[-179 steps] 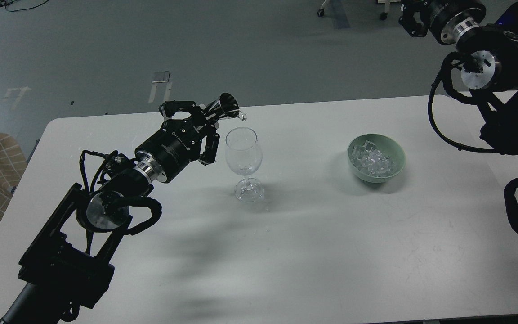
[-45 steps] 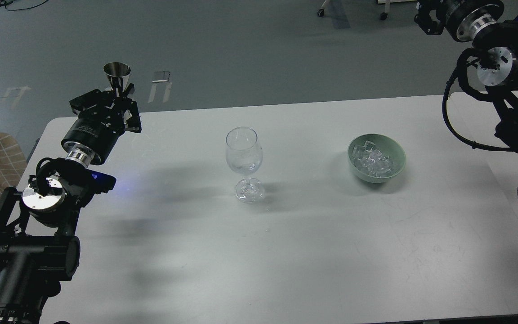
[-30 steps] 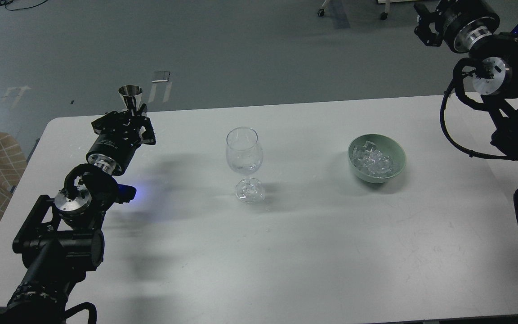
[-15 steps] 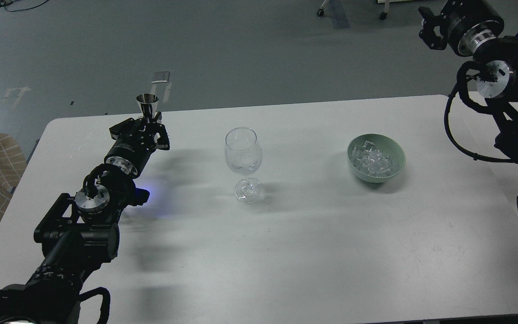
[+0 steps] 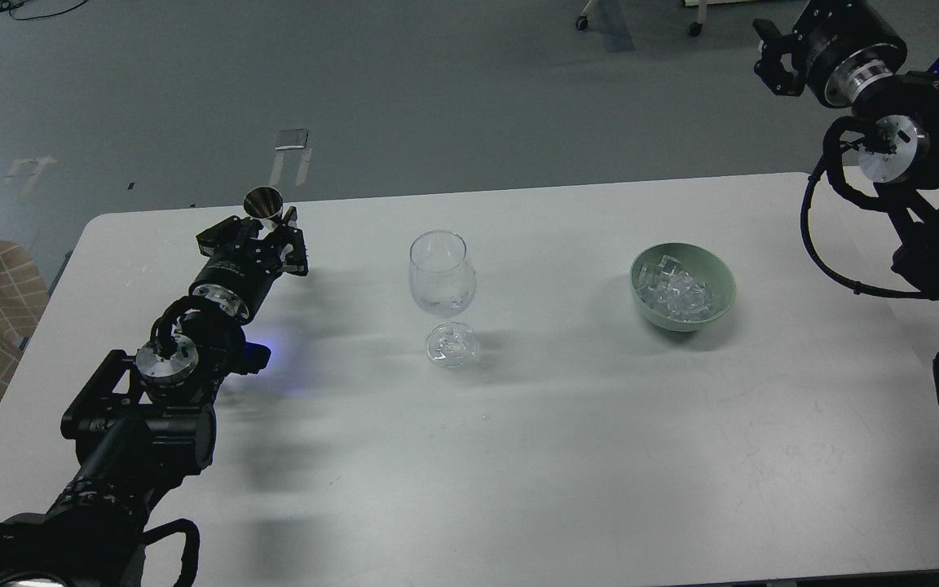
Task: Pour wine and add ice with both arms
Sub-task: 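Lower the jigger onto the table with the left gripper and release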
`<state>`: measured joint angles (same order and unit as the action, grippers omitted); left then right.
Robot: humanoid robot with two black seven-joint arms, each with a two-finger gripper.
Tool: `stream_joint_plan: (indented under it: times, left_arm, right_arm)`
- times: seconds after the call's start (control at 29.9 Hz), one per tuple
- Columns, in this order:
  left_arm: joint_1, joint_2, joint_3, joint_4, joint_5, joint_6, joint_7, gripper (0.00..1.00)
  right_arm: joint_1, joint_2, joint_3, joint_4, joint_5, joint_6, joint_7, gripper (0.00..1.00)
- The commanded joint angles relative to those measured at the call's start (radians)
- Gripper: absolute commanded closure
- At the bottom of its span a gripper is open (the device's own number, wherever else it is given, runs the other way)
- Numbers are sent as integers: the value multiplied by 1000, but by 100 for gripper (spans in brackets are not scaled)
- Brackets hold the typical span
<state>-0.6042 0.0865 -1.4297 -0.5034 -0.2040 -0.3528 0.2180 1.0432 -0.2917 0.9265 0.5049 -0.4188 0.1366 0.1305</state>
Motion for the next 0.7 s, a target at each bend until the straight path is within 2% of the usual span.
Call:
stream_joint_plan:
  times: [0.0, 0.33, 0.67]
  left_arm:
    - [0, 1, 2, 0, 0, -1, 0, 67]
    - [0, -2, 3, 3, 0, 0, -3, 67]
    - [-2, -2, 5, 43, 2, 0, -11, 60]
  right_arm:
    - [0, 0, 0, 0, 0, 0, 0, 0]
    - [-2, -1, -1, -2, 0, 0, 1, 0]
    - [-6, -1, 0, -2, 0, 0, 4, 0]
